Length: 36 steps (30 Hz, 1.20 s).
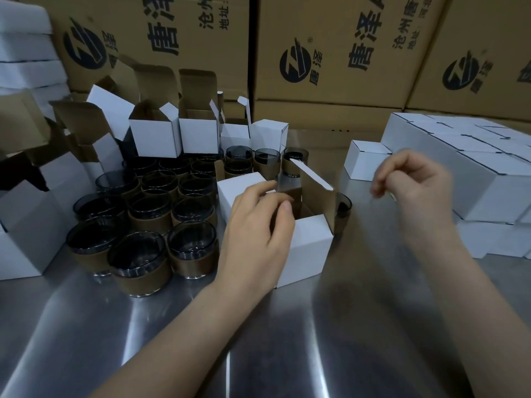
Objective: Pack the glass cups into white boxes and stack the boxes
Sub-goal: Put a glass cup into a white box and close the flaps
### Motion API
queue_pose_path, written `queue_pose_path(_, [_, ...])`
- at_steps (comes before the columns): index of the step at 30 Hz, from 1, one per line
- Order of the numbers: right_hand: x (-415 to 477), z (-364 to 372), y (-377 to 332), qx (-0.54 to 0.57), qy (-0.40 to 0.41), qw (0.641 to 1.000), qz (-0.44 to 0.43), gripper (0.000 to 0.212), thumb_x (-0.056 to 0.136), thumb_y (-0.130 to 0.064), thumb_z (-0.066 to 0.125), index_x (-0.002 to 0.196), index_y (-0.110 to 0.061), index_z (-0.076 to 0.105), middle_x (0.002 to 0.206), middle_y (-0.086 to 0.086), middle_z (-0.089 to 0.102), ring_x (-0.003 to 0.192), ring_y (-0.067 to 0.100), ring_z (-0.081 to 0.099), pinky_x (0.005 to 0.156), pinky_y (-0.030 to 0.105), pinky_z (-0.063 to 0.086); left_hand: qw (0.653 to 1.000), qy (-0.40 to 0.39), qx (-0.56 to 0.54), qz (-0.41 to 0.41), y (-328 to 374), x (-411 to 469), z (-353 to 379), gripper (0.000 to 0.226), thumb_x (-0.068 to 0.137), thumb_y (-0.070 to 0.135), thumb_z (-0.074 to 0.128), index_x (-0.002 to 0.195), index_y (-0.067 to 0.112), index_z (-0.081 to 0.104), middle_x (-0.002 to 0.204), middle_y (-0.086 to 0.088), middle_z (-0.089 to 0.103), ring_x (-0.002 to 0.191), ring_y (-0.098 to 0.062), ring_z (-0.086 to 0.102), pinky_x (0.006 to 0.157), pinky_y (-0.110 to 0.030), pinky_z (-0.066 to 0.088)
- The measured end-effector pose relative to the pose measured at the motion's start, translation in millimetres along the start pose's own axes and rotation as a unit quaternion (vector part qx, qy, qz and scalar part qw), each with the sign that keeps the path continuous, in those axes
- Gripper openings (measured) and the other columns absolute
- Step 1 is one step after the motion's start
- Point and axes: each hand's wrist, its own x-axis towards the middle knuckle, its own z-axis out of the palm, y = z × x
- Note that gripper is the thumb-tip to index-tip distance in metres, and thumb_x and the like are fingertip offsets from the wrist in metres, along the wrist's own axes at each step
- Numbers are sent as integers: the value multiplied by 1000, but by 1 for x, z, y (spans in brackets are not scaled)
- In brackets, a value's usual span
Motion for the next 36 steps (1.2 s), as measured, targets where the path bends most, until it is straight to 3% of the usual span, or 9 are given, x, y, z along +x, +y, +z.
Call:
queue_pose_path(3, [-9,1,-19,71,-241,967,32,35,63,7,40,58,-16,66,47,6,56,40,22,48,45,21,40,1000,-12,10,6,1,1,1,41,95,32,39,116,13,69,126,5,57,120,-7,47,105,-29,38])
queue_pose_path(5, [-13,2,-24,46,-389,917,72,36,75,5,43,76,-13,74,54,12,64,41,25,54,47,26,46,1000,-19,14,13,0,3,1,42,95,31,40,119,10,68,123,4,56,117,-8,49,103,-29,40])
queue_pose_path(7, [-16,4,-27,15,-435,896,91,34,84,-2,46,95,-16,75,63,16,69,46,27,61,50,32,50,999,-25,15,17,-1,6,0,43,94,30,41,120,9,68,121,2,55,116,-8,50,102,-26,39])
queue_pose_path(12, [-18,5,-32,-53,-382,919,76,35,86,-15,53,115,-28,68,70,14,72,58,30,68,60,44,54,998,-43,-23,37,-4,11,-2,39,93,24,45,119,5,69,113,0,57,105,-1,50,92,-7,35])
queue_pose_path(17, [-18,8,-21,-107,-349,928,67,33,90,-20,61,116,-39,64,66,6,72,59,20,68,59,23,53,996,-60,-63,33,-7,13,-4,37,93,22,46,115,6,71,112,-2,60,105,-2,53,89,-8,36])
queue_pose_path(19, [-19,11,-16,-138,-352,924,59,31,94,-21,61,116,-42,64,65,4,72,60,21,68,61,23,53,996,-57,-64,35,-7,14,-5,37,93,22,46,113,6,72,111,0,60,105,0,53,88,-7,36])
queue_pose_path(25, [-20,17,-12,-181,-325,928,4,13,95,-28,59,96,-22,71,66,-9,66,57,10,65,54,28,55,998,-27,-35,46,-6,13,-4,37,94,22,46,116,6,71,107,5,57,98,12,49,82,-3,36])
queue_pose_path(31, [-18,14,-8,-179,-295,939,0,30,87,-46,62,79,-17,63,65,-2,66,62,12,67,62,25,53,999,-2,32,15,-7,11,-4,24,97,25,55,112,16,70,106,5,56,92,10,49,75,-8,42])
queue_pose_path(36, [-16,13,0,-148,-277,949,30,16,86,-25,69,79,-14,60,68,-2,67,67,13,65,65,20,50,997,42,22,-62,-5,14,-10,13,89,9,59,93,19,65,91,3,61,75,-9,55,68,-24,47])
